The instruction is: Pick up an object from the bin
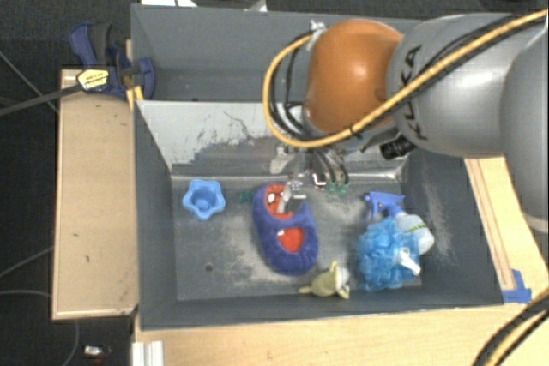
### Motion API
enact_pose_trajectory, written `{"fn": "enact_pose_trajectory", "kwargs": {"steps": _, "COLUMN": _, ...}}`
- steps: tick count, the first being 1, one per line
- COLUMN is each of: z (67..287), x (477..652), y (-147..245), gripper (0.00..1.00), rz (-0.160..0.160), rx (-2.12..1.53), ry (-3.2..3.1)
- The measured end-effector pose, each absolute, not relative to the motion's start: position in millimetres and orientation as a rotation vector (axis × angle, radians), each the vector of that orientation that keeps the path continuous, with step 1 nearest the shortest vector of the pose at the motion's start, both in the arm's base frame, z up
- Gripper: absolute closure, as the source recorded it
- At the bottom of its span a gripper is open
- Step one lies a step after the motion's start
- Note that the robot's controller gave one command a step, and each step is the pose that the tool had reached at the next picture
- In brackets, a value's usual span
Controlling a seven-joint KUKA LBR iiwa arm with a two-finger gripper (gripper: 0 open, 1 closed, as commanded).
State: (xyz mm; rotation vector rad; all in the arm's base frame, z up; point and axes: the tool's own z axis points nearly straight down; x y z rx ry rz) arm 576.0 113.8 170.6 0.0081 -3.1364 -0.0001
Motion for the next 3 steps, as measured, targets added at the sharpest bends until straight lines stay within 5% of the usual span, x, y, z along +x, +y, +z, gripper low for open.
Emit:
{"fn": "enact_pose_trajectory", "kwargs": {"steps": 2, "z": 179, "x": 576.4, "y": 102, "gripper": 0.00, "rz": -0.002, "rx": -0.032, "ry": -3.143}}
{"fn": "enact_pose_trajectory", "kwargs": {"steps": 3, "z": 176, "x": 559.8, "y": 111, "gripper": 0.00, "rz": -0.003, "rx": -0.034, "ry": -3.145}}
